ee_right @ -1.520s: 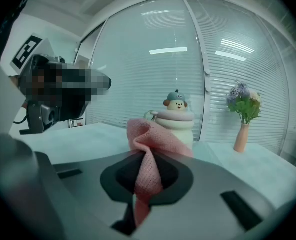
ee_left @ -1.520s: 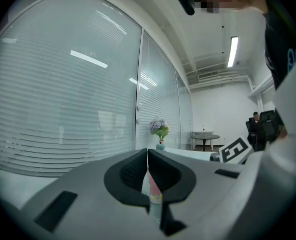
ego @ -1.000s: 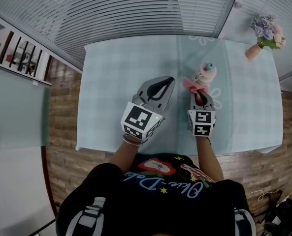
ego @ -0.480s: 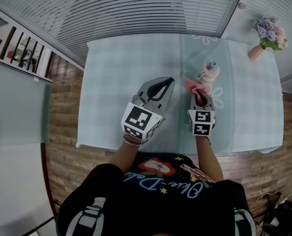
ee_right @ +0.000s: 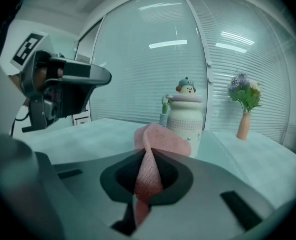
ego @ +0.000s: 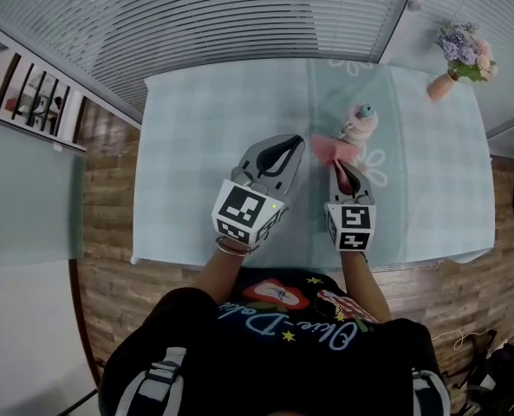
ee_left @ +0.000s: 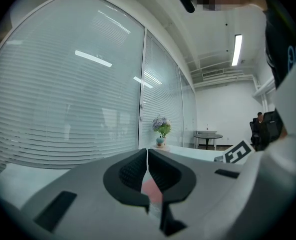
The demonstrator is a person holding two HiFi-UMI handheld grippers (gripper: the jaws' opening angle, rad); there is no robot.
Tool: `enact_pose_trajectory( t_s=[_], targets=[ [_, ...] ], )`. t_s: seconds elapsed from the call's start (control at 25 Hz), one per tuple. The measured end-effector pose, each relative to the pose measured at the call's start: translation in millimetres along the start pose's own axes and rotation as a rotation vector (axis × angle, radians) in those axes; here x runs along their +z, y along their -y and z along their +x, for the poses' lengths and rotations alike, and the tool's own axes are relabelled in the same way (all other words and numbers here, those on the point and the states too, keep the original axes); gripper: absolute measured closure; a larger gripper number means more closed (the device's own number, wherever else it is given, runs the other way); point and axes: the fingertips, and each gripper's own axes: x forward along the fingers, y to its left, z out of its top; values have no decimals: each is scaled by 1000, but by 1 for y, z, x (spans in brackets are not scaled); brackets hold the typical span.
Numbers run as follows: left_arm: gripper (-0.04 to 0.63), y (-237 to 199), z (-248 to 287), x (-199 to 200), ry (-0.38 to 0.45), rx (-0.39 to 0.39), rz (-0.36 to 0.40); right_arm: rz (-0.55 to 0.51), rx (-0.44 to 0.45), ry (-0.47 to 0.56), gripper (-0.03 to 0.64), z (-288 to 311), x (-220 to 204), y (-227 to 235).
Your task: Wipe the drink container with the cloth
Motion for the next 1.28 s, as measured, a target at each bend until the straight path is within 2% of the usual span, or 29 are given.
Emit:
enact_pose_trajectory(
  t_s=[0.32,0.72,1.08,1.28],
  targets=[
    [589,9,6,0,-1,-37,-14,5,27,96,604,-20,39,-7],
    [589,-2,1,5,22,-4,-22,-20,91,238,604,-14,104,-26],
    [589,-20,-13,4,16,51,-21,-9,45,240,604,17,115,-16],
    [589,-25,-15,2,12,60,-24,7,2,201,604,33,107,-12]
  ],
)
